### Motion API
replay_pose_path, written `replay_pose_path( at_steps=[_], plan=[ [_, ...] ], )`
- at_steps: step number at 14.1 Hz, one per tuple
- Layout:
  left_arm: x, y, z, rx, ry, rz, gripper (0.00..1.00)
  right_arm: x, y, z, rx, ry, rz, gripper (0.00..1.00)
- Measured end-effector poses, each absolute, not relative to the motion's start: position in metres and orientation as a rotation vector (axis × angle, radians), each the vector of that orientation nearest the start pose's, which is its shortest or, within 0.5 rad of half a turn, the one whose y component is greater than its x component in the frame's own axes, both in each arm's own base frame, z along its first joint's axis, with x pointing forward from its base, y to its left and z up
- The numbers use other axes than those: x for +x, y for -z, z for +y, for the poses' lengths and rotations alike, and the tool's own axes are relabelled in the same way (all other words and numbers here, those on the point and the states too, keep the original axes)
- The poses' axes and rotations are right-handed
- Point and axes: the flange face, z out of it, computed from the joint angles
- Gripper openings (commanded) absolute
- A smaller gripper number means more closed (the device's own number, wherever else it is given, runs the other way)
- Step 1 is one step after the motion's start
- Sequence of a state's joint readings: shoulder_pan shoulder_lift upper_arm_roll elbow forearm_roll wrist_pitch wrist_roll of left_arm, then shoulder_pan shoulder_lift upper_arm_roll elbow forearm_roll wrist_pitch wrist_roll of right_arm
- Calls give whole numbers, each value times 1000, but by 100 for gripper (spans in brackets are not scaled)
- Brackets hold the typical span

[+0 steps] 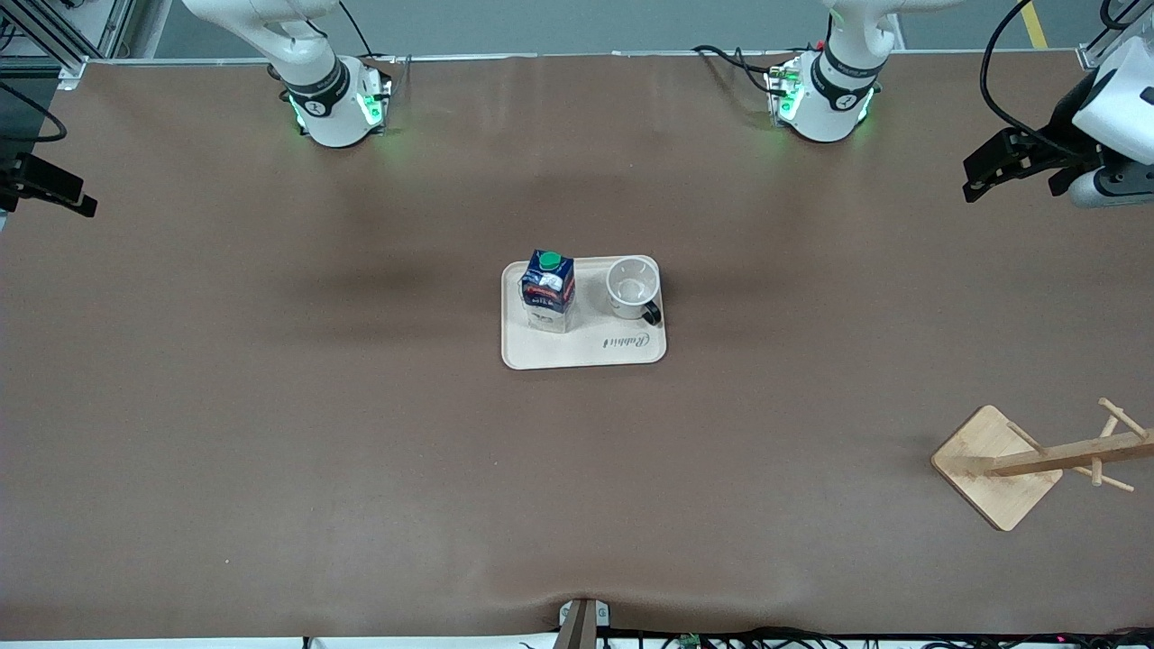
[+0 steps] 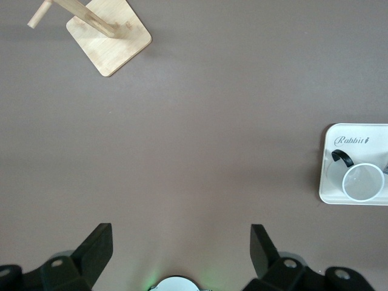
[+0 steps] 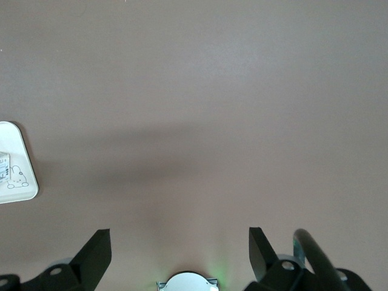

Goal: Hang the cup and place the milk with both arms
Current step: 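Move the left gripper toward the white mug on the tray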

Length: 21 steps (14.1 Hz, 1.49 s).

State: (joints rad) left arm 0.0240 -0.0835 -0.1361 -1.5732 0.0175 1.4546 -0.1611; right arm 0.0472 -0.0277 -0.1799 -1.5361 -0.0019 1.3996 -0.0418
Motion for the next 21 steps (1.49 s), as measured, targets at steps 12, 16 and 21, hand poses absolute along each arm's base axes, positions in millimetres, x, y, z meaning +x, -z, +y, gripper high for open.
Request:
replay_pose_path(
  at_steps=[12,16,21],
  plan=[
    [527,-621,-130,-3098,-126,-49,100,522,-639,-73,-3119,-188,146,100],
    [528,-568,-204,-3106,-114,-77,100,522,-639,-73,-3119,-189,147,100],
    [493,-500,-284,-3096,-86,-302,100,522,-639,-73,-3119,-189,147,100]
  ],
)
